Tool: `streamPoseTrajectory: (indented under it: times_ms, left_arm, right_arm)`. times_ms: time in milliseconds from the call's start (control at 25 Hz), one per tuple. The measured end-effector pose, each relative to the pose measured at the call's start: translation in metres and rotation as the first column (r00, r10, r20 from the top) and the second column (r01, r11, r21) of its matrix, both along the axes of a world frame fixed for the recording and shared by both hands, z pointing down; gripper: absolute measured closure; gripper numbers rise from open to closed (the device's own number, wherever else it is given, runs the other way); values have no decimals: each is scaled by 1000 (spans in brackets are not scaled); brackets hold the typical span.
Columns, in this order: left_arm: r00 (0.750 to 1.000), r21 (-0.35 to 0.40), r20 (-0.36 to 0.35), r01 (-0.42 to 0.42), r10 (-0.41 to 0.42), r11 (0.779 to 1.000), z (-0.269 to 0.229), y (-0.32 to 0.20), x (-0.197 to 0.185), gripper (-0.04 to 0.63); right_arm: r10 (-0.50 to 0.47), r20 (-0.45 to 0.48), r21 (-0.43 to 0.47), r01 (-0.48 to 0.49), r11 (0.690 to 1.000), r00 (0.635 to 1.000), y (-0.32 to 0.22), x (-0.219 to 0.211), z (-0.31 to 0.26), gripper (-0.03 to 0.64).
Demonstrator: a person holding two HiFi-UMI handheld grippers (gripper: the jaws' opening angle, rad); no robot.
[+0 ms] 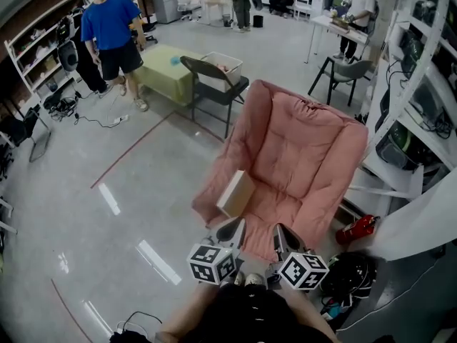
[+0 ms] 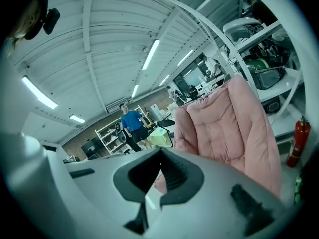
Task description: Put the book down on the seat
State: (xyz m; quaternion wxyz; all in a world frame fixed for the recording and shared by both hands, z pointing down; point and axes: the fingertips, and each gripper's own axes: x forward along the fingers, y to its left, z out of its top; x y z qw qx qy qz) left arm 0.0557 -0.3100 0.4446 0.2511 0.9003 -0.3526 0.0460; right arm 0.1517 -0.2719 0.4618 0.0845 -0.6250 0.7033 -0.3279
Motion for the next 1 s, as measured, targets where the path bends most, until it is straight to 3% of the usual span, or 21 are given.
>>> streamPoseTrajectory:
  times_ms: [520, 1000]
  left_arm:
    - [1000, -38, -4, -6, 6, 999, 8, 9, -1, 578]
    - [1000, -58, 6, -21, 21, 998, 15, 15, -3, 578]
  right_arm:
    - [-54, -21, -18, 54, 998, 998, 6, -19, 3, 604]
    - [-42, -23, -32, 41, 999, 999, 11, -21, 6, 604]
